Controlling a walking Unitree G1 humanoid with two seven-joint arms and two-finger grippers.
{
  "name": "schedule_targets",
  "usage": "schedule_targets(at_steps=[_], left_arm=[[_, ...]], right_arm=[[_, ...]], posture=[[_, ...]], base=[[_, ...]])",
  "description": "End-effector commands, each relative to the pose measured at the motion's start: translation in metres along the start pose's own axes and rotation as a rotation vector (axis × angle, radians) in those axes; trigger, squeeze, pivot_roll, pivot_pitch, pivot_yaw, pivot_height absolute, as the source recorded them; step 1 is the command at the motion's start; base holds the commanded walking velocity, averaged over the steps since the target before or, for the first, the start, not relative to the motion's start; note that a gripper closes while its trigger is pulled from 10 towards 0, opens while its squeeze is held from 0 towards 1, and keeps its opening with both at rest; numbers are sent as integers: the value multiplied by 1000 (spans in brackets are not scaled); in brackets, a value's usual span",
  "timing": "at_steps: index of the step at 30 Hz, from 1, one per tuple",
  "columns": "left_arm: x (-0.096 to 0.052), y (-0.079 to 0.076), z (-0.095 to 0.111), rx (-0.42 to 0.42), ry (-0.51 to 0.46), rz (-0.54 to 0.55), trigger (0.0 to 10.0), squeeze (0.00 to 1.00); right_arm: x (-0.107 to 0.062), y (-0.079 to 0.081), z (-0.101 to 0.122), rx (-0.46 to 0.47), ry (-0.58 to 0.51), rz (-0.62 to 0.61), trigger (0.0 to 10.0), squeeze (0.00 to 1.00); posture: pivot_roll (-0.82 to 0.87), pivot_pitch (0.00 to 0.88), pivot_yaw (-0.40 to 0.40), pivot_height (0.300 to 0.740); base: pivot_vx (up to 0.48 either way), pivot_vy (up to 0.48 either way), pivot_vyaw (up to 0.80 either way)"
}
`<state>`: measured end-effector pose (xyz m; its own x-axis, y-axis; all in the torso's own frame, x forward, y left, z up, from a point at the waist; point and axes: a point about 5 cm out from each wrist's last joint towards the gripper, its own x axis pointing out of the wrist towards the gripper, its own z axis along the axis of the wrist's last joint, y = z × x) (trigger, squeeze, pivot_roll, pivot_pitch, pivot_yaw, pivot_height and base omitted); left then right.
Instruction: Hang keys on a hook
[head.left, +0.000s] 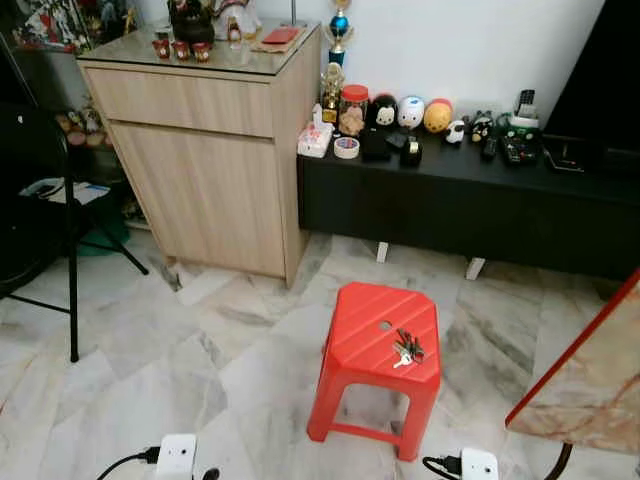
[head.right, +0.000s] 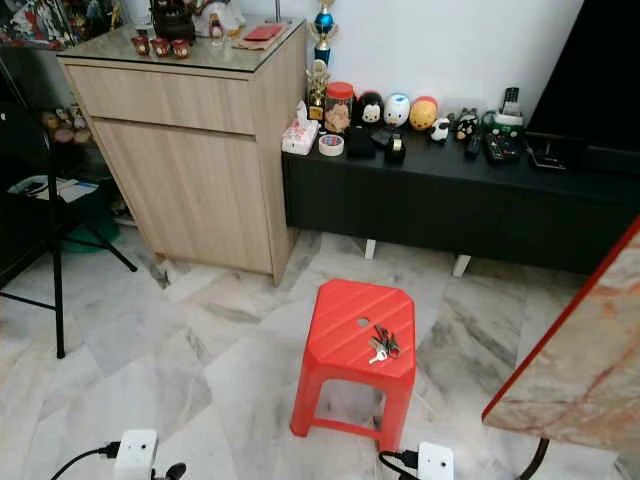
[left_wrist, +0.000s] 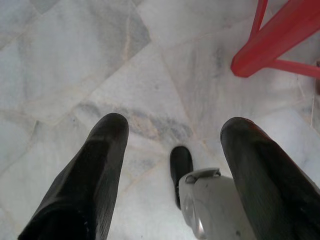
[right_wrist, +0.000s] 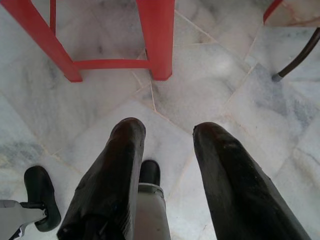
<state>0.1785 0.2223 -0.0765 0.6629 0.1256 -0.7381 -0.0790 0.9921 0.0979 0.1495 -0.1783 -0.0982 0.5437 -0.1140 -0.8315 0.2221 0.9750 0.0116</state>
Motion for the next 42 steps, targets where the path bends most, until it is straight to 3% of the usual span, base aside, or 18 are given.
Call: schedule_targets(at_steps=[1,13,33,37,42], left_arm=[[1,-2,1,-16,-1,-4,10000,0],[0,-3,1,-17,-1,-5,10000,0],[0,-1,-1,-11,-2,-3,10000,0],[0,-1,-1,-12,-1,0,10000,0],[0,0,0,-12,-2,3,10000,0]], right_arm=[[0,-2,1,15,-6,-9,10000,0],[0,-2,1,20,-15,-10,10000,0],[-1,-3,-1,37,-34,-20,10000,0],[-2,-2,-2,76,-36,-13,10000,0],[-2,-2,0,93,-54,-15,10000,0]], posture=[[28,0,-58,729],[29,5,-59,729],[25,0,-52,729],[30,0,-50,729],[32,0,-51,729]], base=[[292,0,0],[289,0,0],[0,0,0],[0,0,0],[0,-52,-649]])
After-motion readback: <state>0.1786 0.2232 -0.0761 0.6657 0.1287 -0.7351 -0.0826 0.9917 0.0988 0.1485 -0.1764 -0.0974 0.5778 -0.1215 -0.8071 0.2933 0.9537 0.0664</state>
